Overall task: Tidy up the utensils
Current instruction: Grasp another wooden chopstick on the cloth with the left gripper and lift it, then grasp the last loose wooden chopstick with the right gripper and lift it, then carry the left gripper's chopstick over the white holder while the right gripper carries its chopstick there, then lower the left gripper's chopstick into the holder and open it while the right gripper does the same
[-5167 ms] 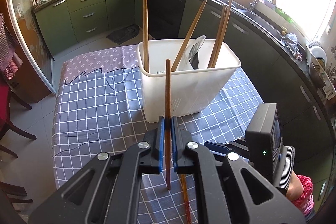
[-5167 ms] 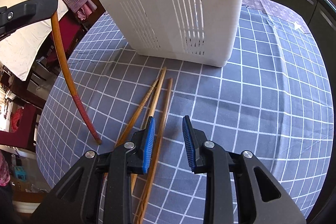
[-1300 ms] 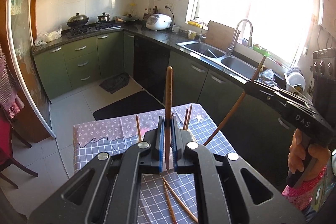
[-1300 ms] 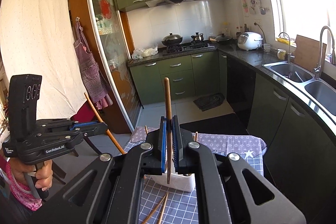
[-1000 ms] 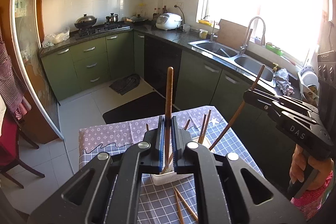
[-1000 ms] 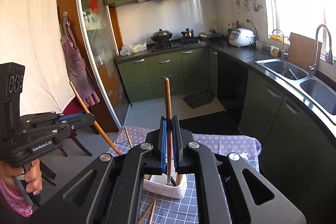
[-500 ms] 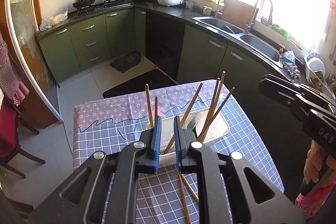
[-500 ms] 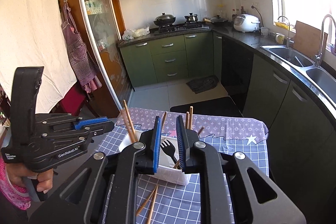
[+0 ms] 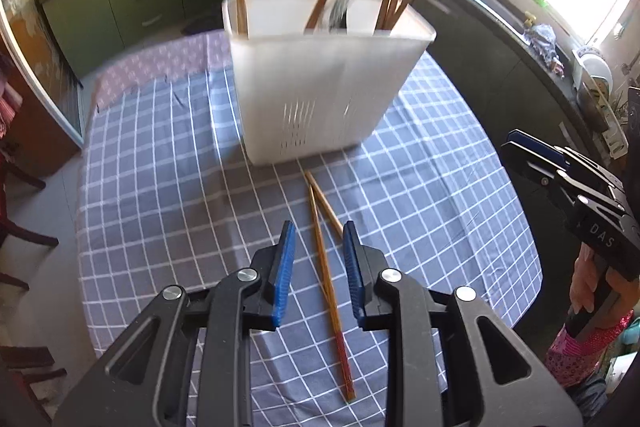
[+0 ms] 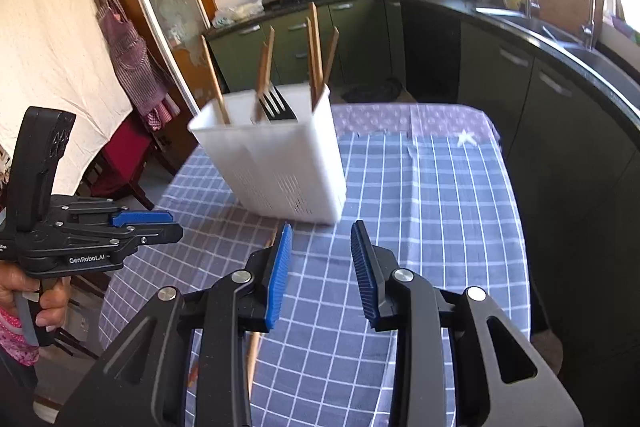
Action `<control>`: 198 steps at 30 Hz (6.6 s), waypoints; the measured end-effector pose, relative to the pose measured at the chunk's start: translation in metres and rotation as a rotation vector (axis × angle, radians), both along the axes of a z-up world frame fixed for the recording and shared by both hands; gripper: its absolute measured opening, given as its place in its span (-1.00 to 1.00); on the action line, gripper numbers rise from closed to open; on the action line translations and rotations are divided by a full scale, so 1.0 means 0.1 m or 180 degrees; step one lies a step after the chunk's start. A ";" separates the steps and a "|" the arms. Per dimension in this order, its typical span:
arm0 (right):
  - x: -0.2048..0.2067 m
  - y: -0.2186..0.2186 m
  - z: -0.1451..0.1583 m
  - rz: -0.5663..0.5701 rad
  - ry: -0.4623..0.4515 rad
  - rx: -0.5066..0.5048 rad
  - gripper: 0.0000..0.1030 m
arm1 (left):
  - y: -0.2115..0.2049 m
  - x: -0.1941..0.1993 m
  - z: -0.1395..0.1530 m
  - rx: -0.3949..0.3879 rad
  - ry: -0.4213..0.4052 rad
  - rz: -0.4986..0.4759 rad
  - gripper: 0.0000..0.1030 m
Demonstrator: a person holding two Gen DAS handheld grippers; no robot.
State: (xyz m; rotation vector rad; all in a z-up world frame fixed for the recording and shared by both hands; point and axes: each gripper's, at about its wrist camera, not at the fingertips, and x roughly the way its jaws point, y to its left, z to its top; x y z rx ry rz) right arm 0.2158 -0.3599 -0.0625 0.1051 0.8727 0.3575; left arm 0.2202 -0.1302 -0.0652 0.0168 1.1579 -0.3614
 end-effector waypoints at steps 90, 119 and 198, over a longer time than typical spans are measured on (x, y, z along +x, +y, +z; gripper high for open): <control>0.42 1.22 -0.83 0.0494 0.0566 -0.0490 -0.88 | 0.30 -0.37 0.53 -0.0085 -0.0945 0.0103 -0.89; -0.19 0.56 0.67 0.0222 -0.0645 -0.0025 -0.88 | 0.30 -0.42 0.54 -0.0034 -0.1007 0.0028 -0.89; 1.06 0.59 1.38 0.0250 -0.0785 0.0028 -0.87 | 0.23 0.57 1.14 -0.0210 -0.1394 0.0215 -0.88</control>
